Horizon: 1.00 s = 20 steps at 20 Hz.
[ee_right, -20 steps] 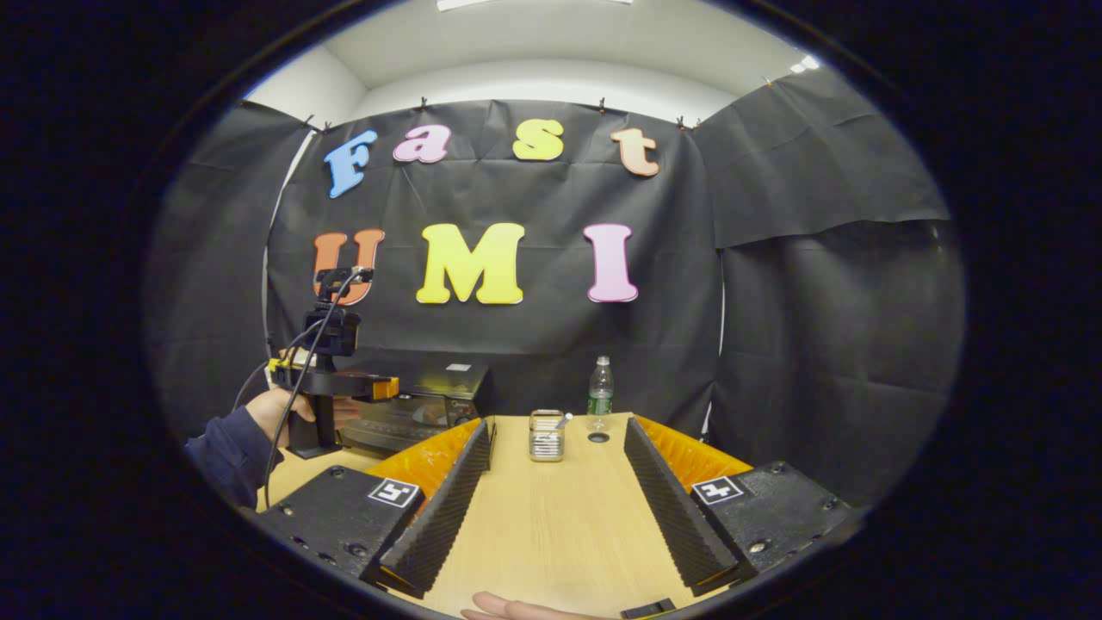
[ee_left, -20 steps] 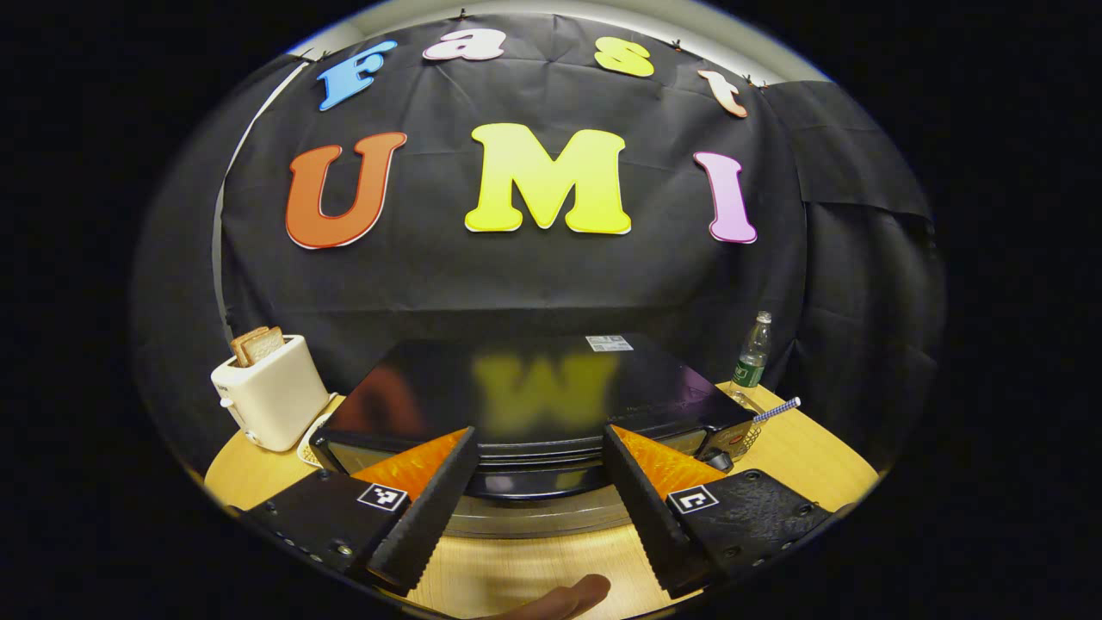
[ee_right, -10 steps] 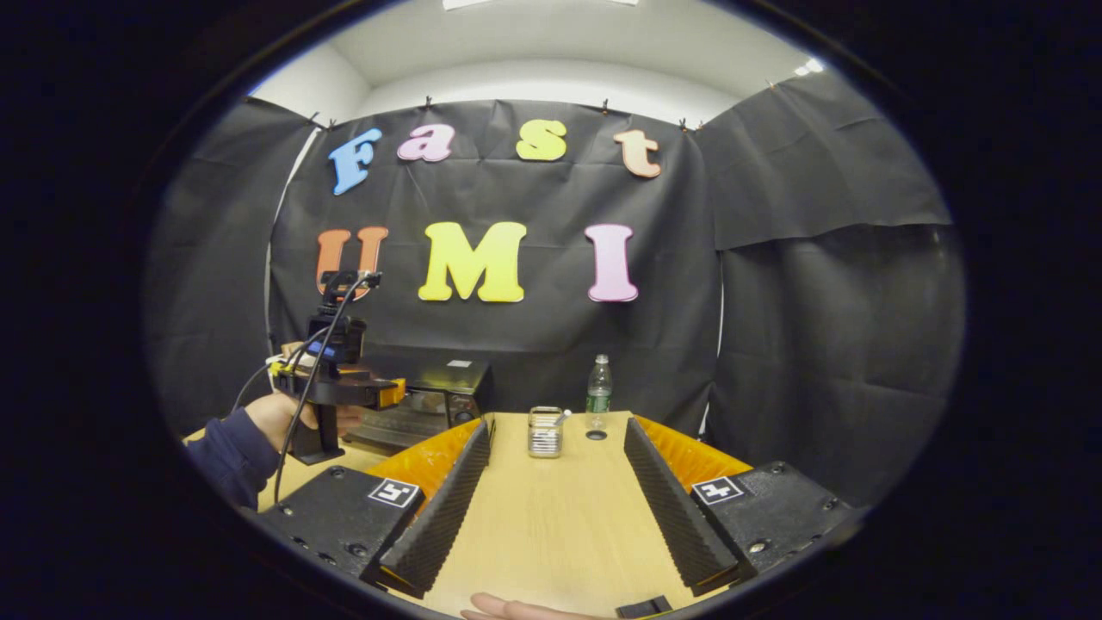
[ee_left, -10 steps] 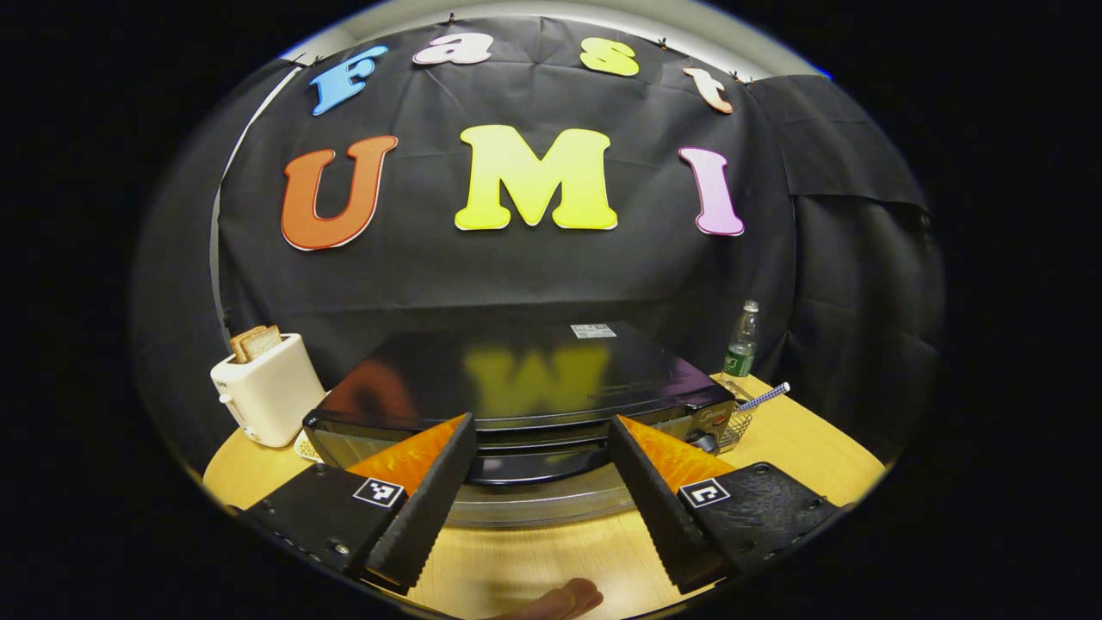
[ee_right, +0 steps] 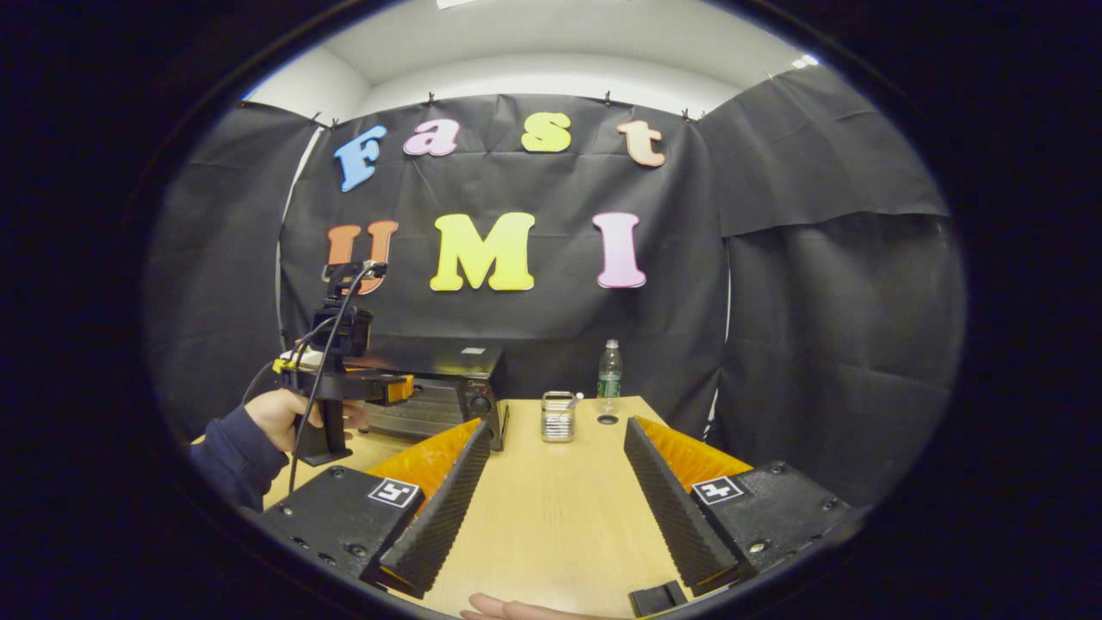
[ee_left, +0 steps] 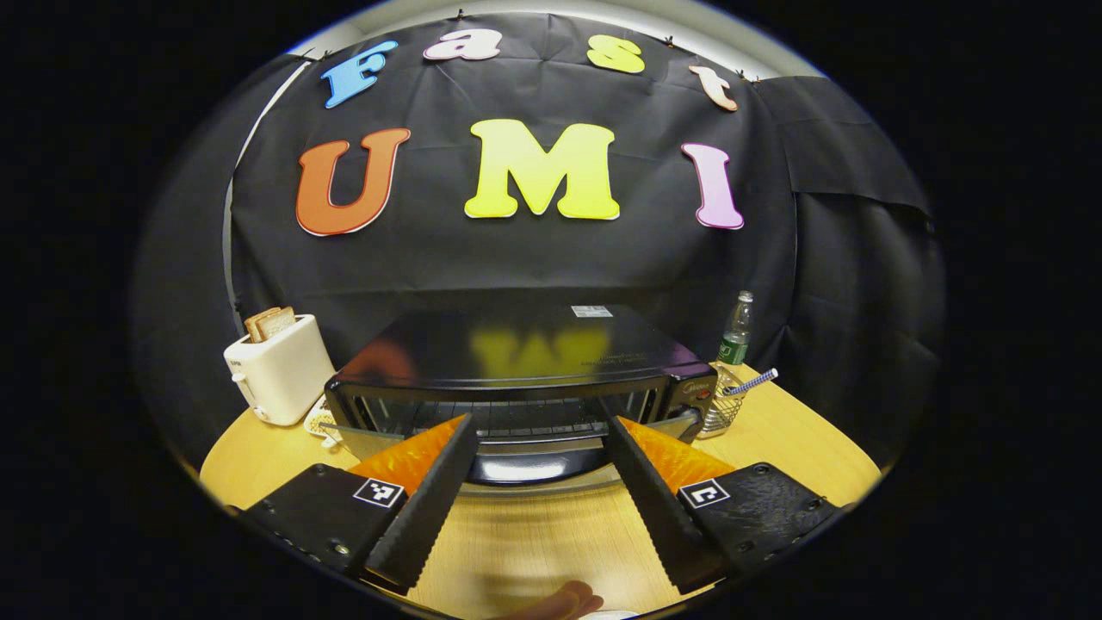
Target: Open the electric oven with the left hand, put the food in, and close the electric oven.
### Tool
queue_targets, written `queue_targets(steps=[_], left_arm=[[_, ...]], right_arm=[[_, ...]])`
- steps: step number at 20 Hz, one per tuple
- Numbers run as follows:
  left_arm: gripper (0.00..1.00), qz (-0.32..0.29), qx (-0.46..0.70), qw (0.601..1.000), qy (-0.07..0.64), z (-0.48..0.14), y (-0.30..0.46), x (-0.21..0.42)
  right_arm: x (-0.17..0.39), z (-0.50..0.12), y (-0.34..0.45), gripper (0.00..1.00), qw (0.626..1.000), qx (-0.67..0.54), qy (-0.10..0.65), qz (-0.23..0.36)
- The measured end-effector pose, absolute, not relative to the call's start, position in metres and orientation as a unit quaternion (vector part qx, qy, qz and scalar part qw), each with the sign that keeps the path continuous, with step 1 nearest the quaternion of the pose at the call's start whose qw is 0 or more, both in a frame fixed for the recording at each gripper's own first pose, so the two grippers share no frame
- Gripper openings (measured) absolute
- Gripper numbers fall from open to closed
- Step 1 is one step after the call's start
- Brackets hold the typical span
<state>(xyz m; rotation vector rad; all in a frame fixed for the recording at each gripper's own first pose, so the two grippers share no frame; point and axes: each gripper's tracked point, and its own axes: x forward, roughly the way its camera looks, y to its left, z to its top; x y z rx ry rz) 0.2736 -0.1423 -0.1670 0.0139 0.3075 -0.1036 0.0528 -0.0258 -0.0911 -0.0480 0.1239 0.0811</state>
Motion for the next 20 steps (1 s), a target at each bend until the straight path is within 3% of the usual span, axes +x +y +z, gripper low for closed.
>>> queue_targets(steps=[11, 18, 19, 20], left_arm=[[1.00, -0.060, 0.001, 0.977, 0.205, -0.226, -0.145, 0.196], [0.96, -0.070, -0.051, 0.954, 0.286, -0.285, -0.150, 0.164], [1.00, -0.073, -0.065, 0.948, 0.301, -0.295, -0.152, 0.160], [0.94, -0.074, -0.074, 0.943, 0.314, -0.304, -0.152, 0.158]], right_arm=[[0.019, -0.108, -0.018, 0.98, 0.997, -0.033, 0.064, 0.038], [0.012, -0.115, -0.018, 1.00, 0.996, -0.031, 0.073, 0.033], [0.011, -0.117, -0.019, 1.00, 0.996, -0.031, 0.074, 0.031], [0.012, -0.117, -0.018, 1.00, 0.996, -0.030, 0.074, 0.031]])
